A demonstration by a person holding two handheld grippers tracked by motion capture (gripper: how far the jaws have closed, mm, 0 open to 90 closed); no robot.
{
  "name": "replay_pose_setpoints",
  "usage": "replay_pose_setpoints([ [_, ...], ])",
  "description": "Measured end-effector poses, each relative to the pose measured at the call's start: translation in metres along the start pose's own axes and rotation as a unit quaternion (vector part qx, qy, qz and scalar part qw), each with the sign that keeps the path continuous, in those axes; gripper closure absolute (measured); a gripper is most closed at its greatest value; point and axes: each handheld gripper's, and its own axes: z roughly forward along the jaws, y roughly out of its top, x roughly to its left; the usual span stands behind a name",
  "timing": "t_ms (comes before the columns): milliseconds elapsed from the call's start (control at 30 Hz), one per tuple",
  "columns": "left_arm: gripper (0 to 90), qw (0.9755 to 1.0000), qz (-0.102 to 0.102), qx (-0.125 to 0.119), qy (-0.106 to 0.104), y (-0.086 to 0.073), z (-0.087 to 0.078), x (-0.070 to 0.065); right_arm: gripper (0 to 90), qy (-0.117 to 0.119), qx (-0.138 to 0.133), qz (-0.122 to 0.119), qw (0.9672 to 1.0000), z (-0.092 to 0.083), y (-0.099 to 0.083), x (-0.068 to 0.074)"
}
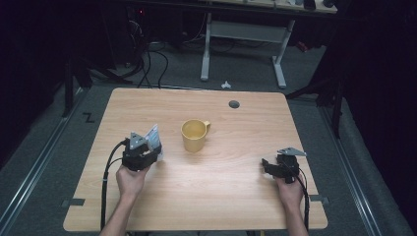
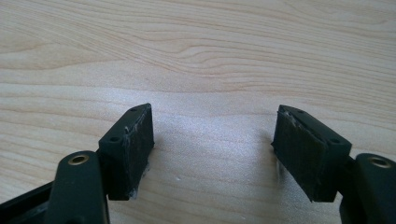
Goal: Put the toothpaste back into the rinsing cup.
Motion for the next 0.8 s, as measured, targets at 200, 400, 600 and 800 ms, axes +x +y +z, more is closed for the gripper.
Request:
replay_pose_setpoints([
  [200,63.3,0.9999,-0.008,0.000,-0.011,0.003,-0.002,0.000,29.1,0.000,0.000,0.000,1.0000,0.000,0.000,0.000],
  [400,63.3,0.9999,-0.003,-0.002,-0.015,0.010,-0.005,-0.002,29.1,0.000,0.000,0.000,1.0000,0.000,0.000,0.000],
  [600,63.1,0.9998,0.003,0.001,-0.022,0.016,-0.004,-0.003,29.1,0.000,0.000,0.000,1.0000,0.000,0.000,0.000],
  [800,63.1,0.9996,0.004,-0.003,-0.028,0.021,-0.005,-0.005,29.1,0.000,0.000,0.000,1.0000,0.000,0.000,0.000],
])
